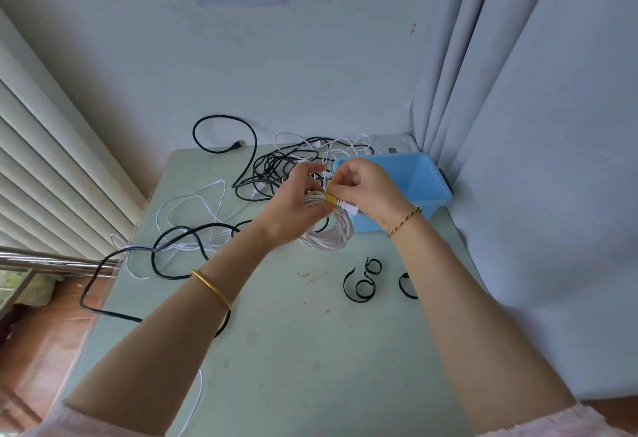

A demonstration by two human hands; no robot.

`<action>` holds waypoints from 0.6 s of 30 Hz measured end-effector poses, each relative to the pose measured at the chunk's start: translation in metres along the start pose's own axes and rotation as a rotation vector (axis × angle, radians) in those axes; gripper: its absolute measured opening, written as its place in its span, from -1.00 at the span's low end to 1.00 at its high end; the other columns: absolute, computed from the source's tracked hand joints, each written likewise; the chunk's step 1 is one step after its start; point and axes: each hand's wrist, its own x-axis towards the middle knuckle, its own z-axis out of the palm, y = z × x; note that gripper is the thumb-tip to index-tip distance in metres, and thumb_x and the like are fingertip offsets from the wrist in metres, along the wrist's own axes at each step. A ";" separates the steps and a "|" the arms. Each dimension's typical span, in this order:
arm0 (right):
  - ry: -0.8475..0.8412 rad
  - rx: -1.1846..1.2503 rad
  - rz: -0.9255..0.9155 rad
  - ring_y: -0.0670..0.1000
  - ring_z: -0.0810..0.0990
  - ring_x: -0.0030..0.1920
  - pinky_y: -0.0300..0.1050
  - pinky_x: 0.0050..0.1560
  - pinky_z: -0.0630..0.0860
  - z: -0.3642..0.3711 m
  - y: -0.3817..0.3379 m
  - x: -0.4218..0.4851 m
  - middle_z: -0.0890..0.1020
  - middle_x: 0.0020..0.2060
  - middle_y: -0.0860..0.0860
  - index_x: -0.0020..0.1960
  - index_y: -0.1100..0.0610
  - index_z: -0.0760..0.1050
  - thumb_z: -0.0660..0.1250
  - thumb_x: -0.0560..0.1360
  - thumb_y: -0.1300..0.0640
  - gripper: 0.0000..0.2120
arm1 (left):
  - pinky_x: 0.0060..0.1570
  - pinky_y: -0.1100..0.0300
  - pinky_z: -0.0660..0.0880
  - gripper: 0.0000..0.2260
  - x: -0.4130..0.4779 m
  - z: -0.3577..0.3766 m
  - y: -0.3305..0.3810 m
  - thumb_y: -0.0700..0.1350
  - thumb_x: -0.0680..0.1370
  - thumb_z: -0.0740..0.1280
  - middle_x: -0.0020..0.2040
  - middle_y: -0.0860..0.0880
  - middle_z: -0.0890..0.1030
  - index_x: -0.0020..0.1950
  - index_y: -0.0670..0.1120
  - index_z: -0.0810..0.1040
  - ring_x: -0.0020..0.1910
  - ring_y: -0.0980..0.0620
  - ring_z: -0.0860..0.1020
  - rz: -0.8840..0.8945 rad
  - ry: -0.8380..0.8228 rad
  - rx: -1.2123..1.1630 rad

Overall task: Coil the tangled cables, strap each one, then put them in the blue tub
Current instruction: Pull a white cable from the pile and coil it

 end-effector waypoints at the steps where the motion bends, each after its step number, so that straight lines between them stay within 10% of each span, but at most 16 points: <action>1: -0.007 -0.021 0.003 -0.19 0.48 -0.44 -0.44 -0.48 0.34 0.000 -0.001 0.000 0.55 -0.37 0.00 -0.22 0.10 0.47 0.41 0.44 0.28 -0.85 | -0.05 0.12 0.50 -0.51 0.000 0.000 0.000 -0.28 0.50 0.35 0.05 -0.22 0.55 0.37 -0.11 0.25 -0.01 -0.17 0.56 0.007 -0.003 0.017; 18: 0.029 0.086 0.029 -0.26 0.44 -0.56 -0.39 -0.50 0.33 0.001 0.003 -0.004 0.54 -0.45 -0.03 -0.19 0.23 0.57 0.42 0.45 0.18 -0.89 | -0.09 0.07 0.47 -0.56 0.001 -0.001 0.003 -0.28 0.51 0.33 -0.03 -0.25 0.50 0.30 -0.01 0.25 -0.14 -0.11 0.50 0.040 -0.018 0.071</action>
